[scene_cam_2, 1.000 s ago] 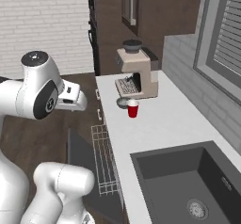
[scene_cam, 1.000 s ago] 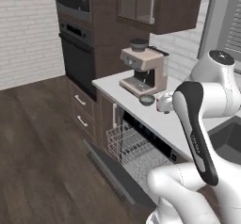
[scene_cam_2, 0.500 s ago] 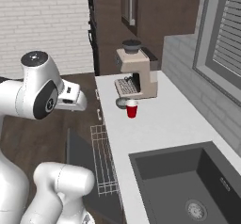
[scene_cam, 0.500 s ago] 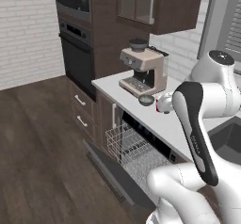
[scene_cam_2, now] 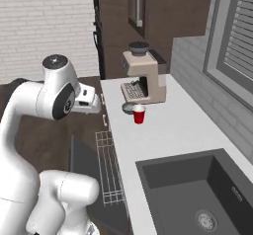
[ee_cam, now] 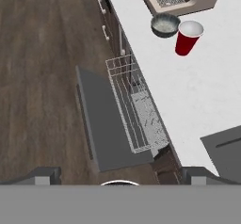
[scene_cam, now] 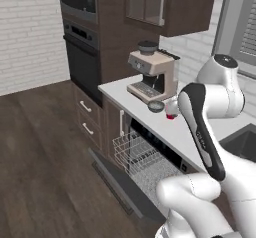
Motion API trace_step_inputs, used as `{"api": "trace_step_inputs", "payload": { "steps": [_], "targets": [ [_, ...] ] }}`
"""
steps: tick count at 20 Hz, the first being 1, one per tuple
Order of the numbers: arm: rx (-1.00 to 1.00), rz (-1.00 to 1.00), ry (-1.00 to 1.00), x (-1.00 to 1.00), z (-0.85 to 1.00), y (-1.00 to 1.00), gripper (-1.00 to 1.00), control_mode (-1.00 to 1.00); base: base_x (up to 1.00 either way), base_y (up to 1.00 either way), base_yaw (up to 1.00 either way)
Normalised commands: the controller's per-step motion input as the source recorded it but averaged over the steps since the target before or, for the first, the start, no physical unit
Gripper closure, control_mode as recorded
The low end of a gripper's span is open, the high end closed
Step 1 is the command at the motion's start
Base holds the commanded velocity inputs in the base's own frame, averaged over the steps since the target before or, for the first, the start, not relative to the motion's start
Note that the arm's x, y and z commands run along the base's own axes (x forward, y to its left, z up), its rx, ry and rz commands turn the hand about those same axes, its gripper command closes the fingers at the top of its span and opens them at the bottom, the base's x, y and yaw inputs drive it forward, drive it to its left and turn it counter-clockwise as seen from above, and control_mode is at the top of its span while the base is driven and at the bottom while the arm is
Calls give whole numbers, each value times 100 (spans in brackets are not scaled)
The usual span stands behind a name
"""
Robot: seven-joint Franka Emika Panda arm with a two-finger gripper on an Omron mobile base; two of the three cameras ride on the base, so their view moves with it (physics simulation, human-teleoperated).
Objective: Pick up the cup and bowl from the counter, place them in the dishwasher, and close the dishwasher door.
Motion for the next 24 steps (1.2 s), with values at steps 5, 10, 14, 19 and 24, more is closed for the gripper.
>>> {"api": "trace_step_inputs", "payload": {
  "steps": [5, 10, 14, 19, 24],
  "targets": [
    [-2, 1, 3, 97, -51, -10, -100, -100, 0, 0, 0],
    [-2, 0, 0, 96, -36, -12, -100, -100, 0, 0, 0],
    [-1, -2, 1, 87, -22, -7, -100, -100, 0, 0, 0],
    [-2, 0, 2, 76, -27, 0, -100, -100, 0, 0, 0],
    [-8, 0, 0, 69, -36, 0, -100, -100, 0, 0, 0]
  ]
}}
